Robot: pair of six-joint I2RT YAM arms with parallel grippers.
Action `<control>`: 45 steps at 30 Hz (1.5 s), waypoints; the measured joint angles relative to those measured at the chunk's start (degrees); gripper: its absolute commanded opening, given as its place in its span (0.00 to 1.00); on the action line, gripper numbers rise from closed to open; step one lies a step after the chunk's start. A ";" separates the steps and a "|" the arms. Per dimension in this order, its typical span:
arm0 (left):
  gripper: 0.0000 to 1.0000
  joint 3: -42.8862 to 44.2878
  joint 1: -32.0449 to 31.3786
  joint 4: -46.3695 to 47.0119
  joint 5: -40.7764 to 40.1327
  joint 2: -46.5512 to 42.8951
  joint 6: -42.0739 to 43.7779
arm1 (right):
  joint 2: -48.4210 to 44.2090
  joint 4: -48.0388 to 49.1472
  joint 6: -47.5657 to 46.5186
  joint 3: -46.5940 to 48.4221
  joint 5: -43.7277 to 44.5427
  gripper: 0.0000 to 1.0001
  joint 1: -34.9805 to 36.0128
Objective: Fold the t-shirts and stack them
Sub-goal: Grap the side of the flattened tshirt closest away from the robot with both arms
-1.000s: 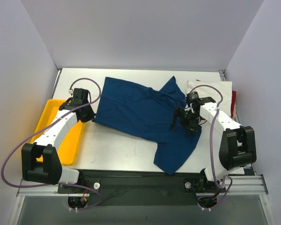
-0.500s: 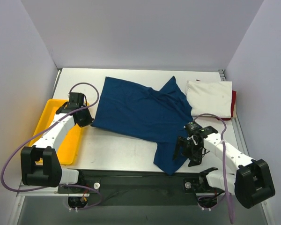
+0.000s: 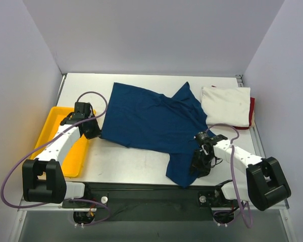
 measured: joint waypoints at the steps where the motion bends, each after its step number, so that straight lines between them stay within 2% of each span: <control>1: 0.00 -0.13 0.11 0.02 0.11 -0.20 0.02 | 0.50 0.00 -0.02 0.15 0.04 0.18 0.13; 2: 0.00 -0.26 0.31 0.11 0.26 -0.39 0.04 | 0.90 -0.11 -0.15 0.37 0.04 0.01 0.26; 6: 0.00 -0.79 1.46 0.57 0.96 -0.63 0.04 | 1.01 -2.93 -0.44 4.07 0.33 0.00 1.29; 10: 0.00 -1.09 2.49 0.74 1.55 -0.63 0.09 | 0.17 -9.09 -1.25 13.51 1.20 0.18 1.38; 11: 0.00 -1.20 2.82 0.85 1.68 -0.63 0.11 | -0.09 -10.84 -1.57 16.35 1.57 0.37 1.38; 14: 0.00 -1.33 3.87 0.98 2.05 -0.63 0.31 | -0.85 -14.19 -2.34 23.61 2.60 0.58 1.36; 16: 0.00 -1.33 4.28 1.14 2.40 -0.61 0.48 | -1.16 -15.56 -2.91 26.05 3.15 0.61 1.36; 20: 0.00 -1.33 4.39 1.46 3.02 -0.48 0.92 | -1.27 -17.42 -3.23 23.74 3.87 0.54 1.38; 24: 0.00 -1.33 4.39 1.64 3.32 -0.24 1.11 | -2.62 -17.90 -2.56 15.19 3.72 0.52 1.73; 31: 0.00 -1.57 4.79 1.92 4.28 0.87 1.36 | -13.42 -16.35 1.73 1.09 0.39 0.44 3.85; 40: 0.00 -1.57 6.21 1.97 4.79 2.54 1.62 | -12.81 -9.14 8.66 -3.91 0.11 0.38 12.28; 45: 0.00 -1.57 6.21 1.97 5.38 2.86 1.95 | -12.39 -6.64 12.07 -4.85 2.47 0.36 14.32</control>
